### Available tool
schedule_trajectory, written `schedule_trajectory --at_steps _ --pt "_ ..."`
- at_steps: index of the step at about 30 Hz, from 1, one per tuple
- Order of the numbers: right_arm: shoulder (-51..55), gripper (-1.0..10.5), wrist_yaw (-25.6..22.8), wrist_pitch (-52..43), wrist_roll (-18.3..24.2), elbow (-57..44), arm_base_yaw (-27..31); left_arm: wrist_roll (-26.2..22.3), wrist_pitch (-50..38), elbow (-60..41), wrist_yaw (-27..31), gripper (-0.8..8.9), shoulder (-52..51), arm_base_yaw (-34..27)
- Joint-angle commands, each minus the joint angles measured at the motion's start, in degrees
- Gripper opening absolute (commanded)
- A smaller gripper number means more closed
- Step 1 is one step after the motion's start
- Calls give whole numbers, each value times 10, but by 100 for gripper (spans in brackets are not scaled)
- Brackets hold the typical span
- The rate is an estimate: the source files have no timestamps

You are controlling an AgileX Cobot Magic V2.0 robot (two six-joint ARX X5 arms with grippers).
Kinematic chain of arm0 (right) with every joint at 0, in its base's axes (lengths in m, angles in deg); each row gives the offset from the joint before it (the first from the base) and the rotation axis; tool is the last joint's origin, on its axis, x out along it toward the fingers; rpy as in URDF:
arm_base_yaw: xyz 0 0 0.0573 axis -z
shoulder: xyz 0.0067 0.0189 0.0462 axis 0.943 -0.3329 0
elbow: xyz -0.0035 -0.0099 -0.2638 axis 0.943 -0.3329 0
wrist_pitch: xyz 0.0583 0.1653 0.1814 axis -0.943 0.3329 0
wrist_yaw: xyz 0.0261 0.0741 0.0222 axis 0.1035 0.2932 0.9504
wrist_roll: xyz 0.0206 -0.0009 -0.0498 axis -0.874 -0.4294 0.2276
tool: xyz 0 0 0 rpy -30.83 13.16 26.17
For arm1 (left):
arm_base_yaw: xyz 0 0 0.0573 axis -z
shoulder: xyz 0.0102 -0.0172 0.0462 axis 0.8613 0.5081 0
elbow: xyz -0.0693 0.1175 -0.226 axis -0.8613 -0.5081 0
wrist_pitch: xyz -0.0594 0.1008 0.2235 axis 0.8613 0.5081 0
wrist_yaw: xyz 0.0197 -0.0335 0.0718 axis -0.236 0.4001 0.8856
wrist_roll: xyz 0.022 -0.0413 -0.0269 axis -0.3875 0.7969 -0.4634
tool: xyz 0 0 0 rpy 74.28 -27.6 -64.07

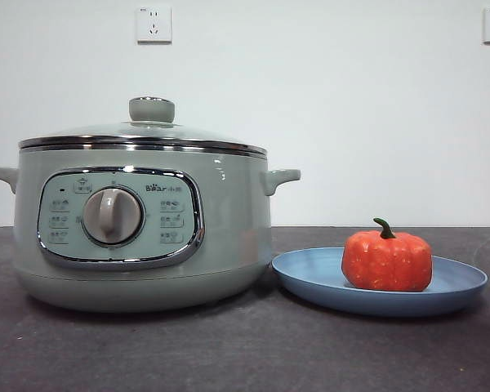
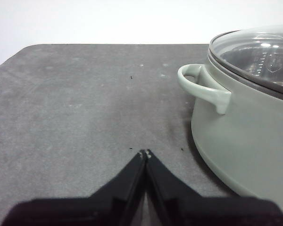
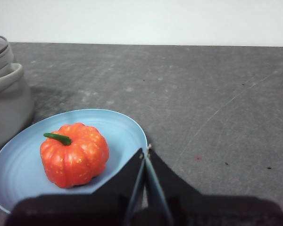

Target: Take the pumpkin out from the steamer,put the pumpkin in the blue plate,close the lid

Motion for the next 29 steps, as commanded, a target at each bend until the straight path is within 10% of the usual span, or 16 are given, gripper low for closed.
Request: schedule_trajectory --at_steps 1,29 --pt "18 1 1 -12 -10 -14 0 3 0 -9 0 -4 -1 -2" --pt "15 1 -2 4 -16 -19 0 3 0 -9 0 -4 -1 -2"
